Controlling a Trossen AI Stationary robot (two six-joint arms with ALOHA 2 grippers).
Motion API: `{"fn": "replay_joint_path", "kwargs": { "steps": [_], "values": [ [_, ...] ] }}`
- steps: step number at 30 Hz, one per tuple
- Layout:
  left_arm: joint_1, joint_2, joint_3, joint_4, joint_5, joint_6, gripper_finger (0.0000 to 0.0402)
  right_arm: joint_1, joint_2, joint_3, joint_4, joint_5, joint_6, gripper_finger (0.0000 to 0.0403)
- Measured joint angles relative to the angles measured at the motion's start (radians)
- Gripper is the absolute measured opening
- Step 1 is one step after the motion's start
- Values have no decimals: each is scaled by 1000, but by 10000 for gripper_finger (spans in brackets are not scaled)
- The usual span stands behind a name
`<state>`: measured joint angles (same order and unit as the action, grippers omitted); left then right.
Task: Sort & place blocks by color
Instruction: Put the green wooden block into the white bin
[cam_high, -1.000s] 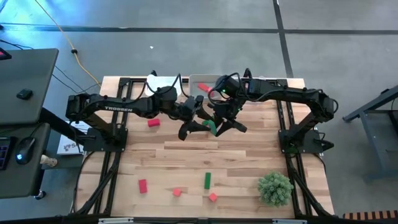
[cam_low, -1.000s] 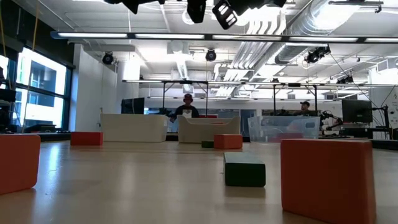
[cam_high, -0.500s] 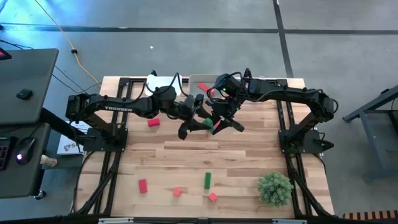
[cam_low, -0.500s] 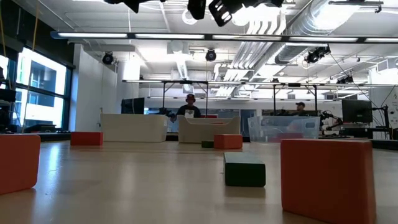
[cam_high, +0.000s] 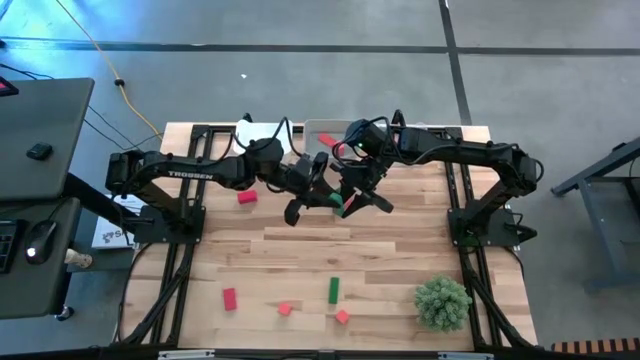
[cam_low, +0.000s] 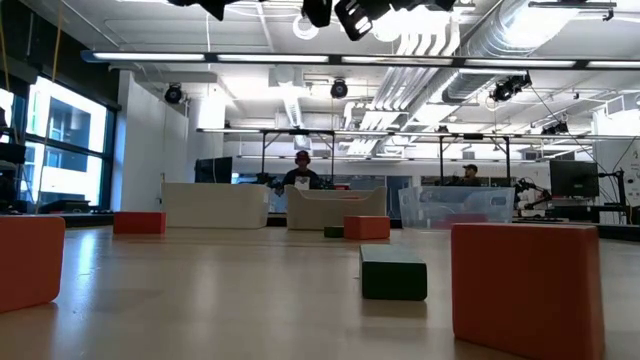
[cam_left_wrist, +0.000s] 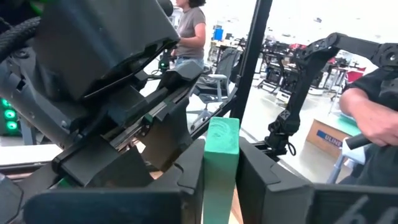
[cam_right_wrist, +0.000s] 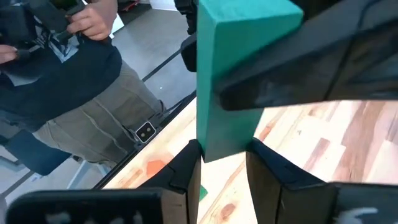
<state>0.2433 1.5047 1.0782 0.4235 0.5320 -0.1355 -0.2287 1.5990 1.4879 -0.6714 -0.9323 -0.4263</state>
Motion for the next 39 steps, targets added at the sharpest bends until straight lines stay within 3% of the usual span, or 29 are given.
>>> {"fn": "replay_joint_path", "kwargs": {
  "steps": [19, 39],
  "values": [
    [50, 0, 0, -68, 21, 8, 33, 0, -2, 0, -4, 256, 128, 201],
    [262, 0, 0, -389, 20, 249, 31, -98, -2, 0, -18, 691, 318, 209]
  ]
}}
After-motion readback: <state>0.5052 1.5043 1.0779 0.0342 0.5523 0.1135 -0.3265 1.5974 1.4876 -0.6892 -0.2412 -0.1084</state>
